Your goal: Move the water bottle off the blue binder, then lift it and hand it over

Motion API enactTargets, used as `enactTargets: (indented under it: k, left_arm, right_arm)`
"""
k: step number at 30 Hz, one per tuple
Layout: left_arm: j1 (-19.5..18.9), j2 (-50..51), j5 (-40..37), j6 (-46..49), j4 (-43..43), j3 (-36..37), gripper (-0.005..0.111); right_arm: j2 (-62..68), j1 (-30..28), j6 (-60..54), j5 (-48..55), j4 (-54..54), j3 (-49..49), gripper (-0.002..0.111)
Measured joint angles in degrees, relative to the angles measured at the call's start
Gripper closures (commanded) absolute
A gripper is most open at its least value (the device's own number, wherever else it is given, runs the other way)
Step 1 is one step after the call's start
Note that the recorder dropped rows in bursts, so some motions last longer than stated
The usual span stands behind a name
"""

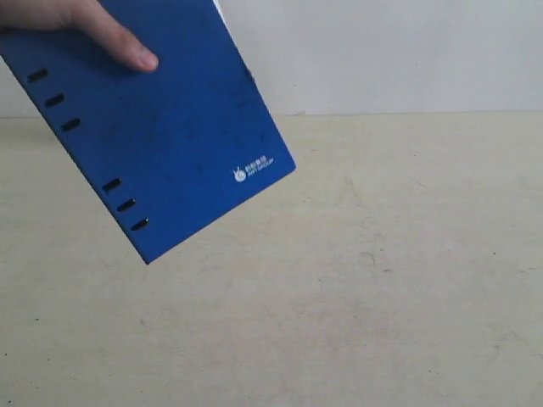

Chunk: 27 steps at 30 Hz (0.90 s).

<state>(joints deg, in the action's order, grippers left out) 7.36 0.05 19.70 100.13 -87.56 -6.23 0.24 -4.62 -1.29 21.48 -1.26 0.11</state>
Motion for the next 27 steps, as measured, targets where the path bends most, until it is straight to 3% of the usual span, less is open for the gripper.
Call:
enactTargets:
  k: [17, 24, 27]
  left_arm:
    - [-0.2, 0.0, 0.0, 0.0, 0.0, 0.0, 0.102]
    - [-10.5, 0.0, 1.1, 0.0, -0.2, -0.2, 0.102]
    - [-11.7, 0.0, -1.9, -0.9, 2.8, -2.9, 0.102]
  right_arm:
    - [0.0, 0.0, 0.0, 0.0, 0.0, 0.0, 0.108]
    - [0.0, 0.0, 0.1, -0.1, 0.0, 0.0, 0.108]
    - [0.0, 0.0, 0.1, -0.1, 0.0, 0.0, 0.108]
